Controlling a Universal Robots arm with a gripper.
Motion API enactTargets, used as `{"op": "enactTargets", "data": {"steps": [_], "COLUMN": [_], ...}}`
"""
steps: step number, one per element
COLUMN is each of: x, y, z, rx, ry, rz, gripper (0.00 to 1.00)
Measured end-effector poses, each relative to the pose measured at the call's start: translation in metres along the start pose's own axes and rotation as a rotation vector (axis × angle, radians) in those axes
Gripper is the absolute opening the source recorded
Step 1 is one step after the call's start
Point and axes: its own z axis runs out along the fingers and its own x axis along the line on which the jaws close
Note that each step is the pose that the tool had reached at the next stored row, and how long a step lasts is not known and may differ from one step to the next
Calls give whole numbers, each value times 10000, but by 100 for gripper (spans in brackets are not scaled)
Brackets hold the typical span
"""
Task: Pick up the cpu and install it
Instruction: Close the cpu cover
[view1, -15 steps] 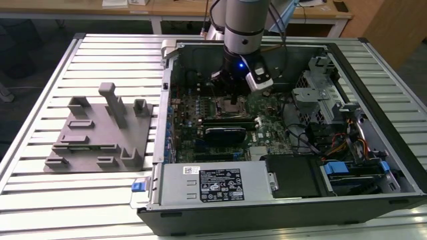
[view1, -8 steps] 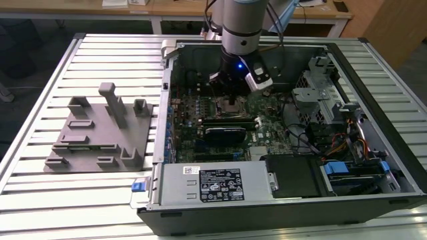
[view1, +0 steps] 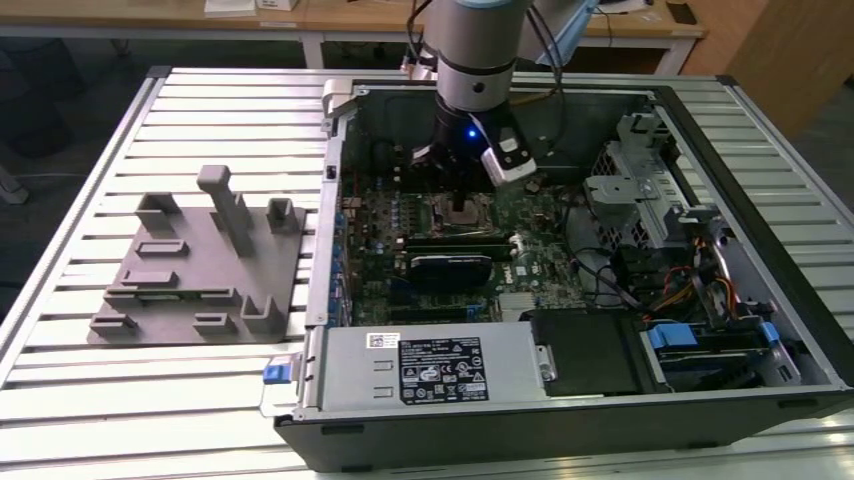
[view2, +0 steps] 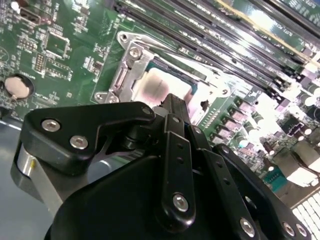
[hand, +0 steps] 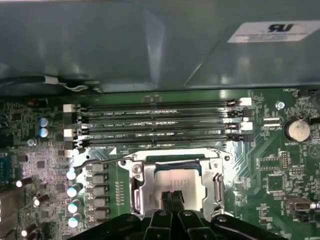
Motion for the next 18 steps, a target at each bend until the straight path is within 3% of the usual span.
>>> {"op": "enactTargets", "data": {"steps": [6, 18], "x": [110, 198], "y": [-8, -16], "z": [22, 102], "rx": [-1, -1], "ry": [-3, -2], "rz": [34, 34], "gripper": [11, 11]}}
